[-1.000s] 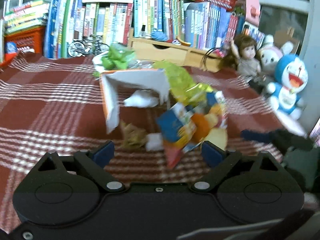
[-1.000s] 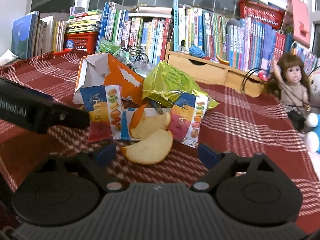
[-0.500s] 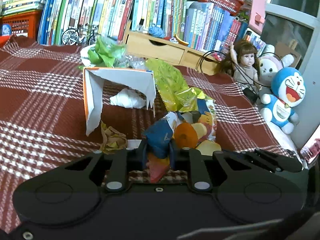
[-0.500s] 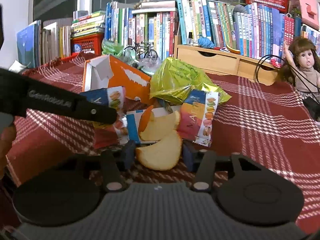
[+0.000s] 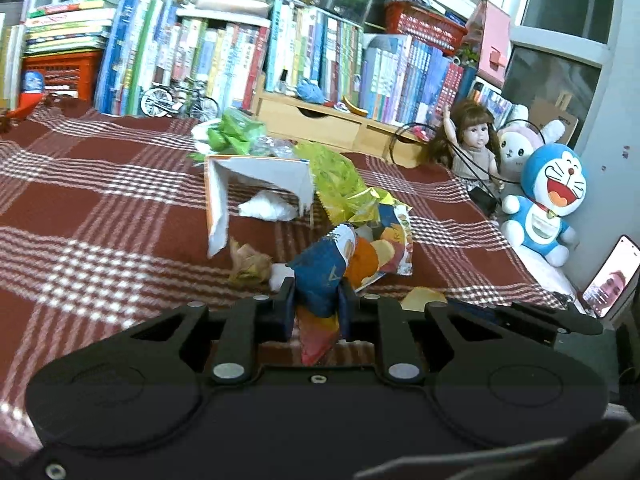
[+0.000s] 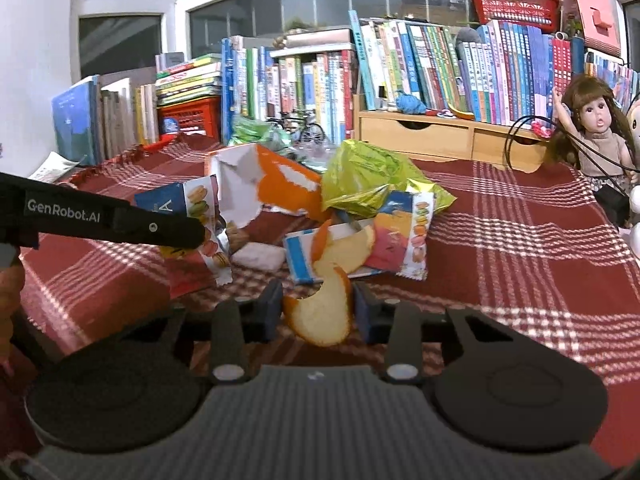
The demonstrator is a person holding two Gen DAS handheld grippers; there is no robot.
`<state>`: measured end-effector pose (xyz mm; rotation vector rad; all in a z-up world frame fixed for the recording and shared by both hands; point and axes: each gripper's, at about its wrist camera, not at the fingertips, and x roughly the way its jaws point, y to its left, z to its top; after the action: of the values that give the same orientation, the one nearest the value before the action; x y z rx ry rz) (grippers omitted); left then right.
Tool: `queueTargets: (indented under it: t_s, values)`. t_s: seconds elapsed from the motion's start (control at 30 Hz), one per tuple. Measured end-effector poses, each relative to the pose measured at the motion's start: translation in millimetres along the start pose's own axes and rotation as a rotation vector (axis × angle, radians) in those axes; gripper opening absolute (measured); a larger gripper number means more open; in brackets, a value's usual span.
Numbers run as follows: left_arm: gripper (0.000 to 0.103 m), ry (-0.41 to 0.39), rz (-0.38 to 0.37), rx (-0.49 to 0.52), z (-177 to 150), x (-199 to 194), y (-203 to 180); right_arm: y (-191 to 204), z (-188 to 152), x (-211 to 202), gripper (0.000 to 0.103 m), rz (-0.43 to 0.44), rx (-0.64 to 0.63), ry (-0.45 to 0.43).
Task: Collect trash
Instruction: 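Grasp the blue snack wrapper with the left tool while the right tool grasps the bread slice, then carry both held items down into the black bin and open both tools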
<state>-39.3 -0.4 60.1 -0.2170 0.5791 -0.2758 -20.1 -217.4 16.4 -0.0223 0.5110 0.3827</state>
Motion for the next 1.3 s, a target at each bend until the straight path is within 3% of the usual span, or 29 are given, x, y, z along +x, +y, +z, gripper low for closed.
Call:
queueTargets:
  t_s: [0.37,0.6,0.8,1.07,1.3]
  values:
    - [0.019,0.023,0.016,0.016,-48,-77,14,26,-38,-48,0.042,0.105,0.042,0.065]
    - [0.019,0.116,0.011,0.057,-84,-96,12,40,-70,-61,0.042,0.131,0.056,0.151]
    - [0.02,0.281,0.032,0.055,-127,-75,16,49,-106,-49,0.043,0.13,0.051,0.271]
    - [0.02,0.531,0.115,0.012,-184,-8,35,46,-153,-10,0.045,0.123,0.077,0.43]
    - [0.021,0.651,0.148,-0.011,-215,20,41,44,-186,16,0.046,0.106,0.093,0.529]
